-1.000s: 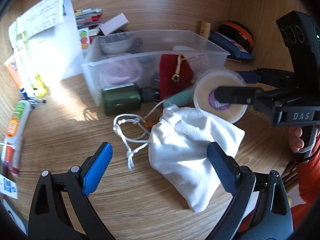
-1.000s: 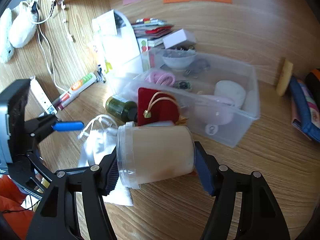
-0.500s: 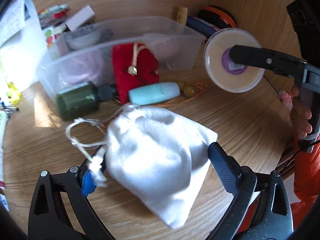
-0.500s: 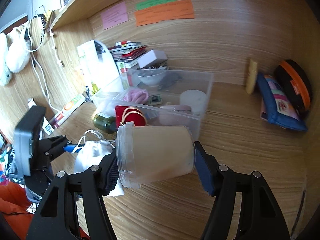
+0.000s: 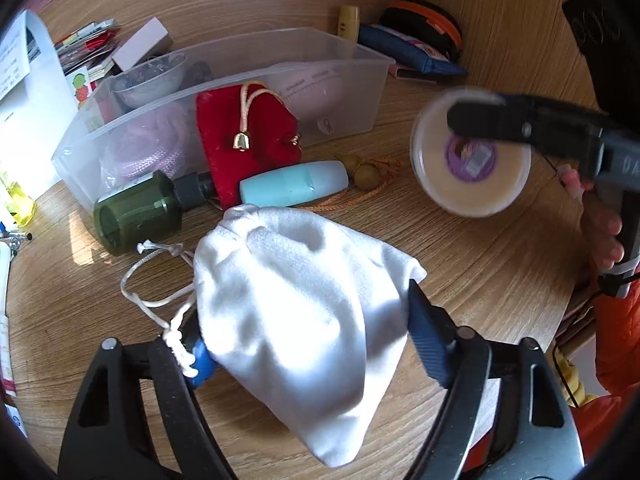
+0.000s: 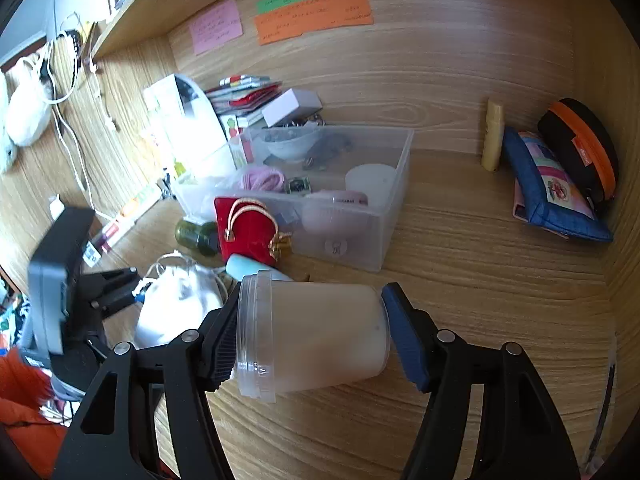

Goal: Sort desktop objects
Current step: 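Grasp the translucent jar with the right gripper while the left grasps the white bag, then carry the white bag and translucent jar over the clear box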

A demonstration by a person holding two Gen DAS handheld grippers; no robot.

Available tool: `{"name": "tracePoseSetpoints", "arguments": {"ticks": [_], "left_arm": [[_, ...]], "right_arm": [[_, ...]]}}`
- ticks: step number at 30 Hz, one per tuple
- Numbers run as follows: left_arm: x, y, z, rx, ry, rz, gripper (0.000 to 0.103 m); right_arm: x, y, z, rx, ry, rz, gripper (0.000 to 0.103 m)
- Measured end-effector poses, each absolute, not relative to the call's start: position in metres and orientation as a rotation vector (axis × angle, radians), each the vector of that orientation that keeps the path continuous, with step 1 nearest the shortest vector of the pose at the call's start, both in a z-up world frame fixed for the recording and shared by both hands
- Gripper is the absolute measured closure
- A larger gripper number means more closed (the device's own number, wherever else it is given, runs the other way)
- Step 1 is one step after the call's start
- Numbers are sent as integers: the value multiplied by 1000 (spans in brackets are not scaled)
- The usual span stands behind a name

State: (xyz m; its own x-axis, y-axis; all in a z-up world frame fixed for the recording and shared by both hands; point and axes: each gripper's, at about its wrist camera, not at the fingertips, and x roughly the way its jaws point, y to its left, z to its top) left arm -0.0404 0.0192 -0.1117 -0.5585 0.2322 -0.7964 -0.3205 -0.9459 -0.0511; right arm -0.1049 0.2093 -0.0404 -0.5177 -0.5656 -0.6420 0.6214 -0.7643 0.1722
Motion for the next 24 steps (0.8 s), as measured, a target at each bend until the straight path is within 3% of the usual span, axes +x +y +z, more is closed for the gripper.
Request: {"name": "tracePoseSetpoints", "arguments": {"ticks": [4, 16, 24], "left_arm": [[-37, 12, -107, -1224, 119, 2578, 31], [-34, -22, -85, -1125, -44, 2668, 31], [-34, -36, -59, -1029, -64, 2730, 31]], "right_arm": [[-101, 208, -49, 950, 156, -2261, 40], [-79, 201, -62, 946, 312, -2299, 37], [-83, 205, -72, 1011, 245, -2280, 39]]}}
